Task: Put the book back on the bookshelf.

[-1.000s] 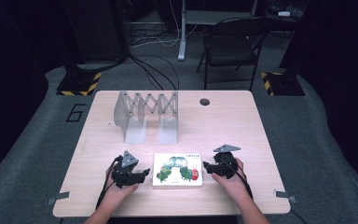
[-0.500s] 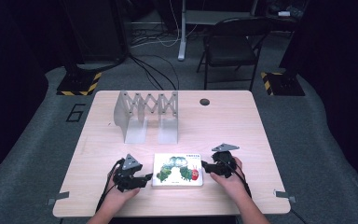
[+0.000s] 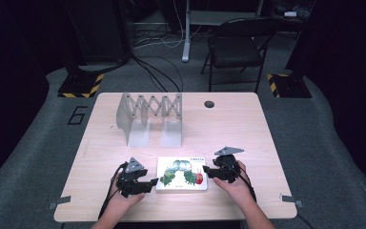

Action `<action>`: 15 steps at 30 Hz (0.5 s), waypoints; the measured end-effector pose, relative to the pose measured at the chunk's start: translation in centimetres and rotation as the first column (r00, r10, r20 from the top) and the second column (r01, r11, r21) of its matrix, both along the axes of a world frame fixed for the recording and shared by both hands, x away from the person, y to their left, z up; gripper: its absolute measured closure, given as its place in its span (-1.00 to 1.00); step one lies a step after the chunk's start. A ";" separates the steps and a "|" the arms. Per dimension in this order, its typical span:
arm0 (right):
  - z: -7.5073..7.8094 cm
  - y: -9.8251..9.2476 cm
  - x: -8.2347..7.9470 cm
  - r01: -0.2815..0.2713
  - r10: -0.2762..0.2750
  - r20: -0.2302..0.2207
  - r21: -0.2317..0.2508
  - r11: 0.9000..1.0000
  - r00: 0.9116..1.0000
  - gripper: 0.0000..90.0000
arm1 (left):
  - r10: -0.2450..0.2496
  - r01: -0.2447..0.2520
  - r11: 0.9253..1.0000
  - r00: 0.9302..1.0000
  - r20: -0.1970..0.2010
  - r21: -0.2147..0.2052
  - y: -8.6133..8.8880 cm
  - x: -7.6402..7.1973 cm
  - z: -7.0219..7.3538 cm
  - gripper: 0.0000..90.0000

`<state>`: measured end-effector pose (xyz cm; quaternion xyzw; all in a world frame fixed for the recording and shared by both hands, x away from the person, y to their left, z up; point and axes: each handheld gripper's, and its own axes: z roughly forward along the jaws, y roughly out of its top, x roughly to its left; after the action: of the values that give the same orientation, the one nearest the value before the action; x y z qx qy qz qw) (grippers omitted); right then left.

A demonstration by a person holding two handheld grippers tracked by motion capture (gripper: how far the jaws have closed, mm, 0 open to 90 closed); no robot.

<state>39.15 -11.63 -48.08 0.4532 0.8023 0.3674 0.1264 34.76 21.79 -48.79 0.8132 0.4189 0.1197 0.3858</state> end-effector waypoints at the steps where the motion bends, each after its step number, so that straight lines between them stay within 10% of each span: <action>1: 0.0 0.0 0.0 0.000 0.000 0.000 0.000 1.000 1.000 0.03 | 0.000 0.000 1.000 1.000 0.000 0.000 0.0 0.0 0.0 -0.12; 15: -0.5 -0.2 0.9 0.024 -0.024 -0.016 0.004 1.000 1.000 -0.05 | -0.086 0.086 0.996 0.996 0.013 0.025 -1.3 -0.9 -1.9 -0.24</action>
<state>40.03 -11.84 -48.60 0.4662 0.7969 0.3640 0.1233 33.84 20.49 -50.66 0.8343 0.3792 0.1137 0.3836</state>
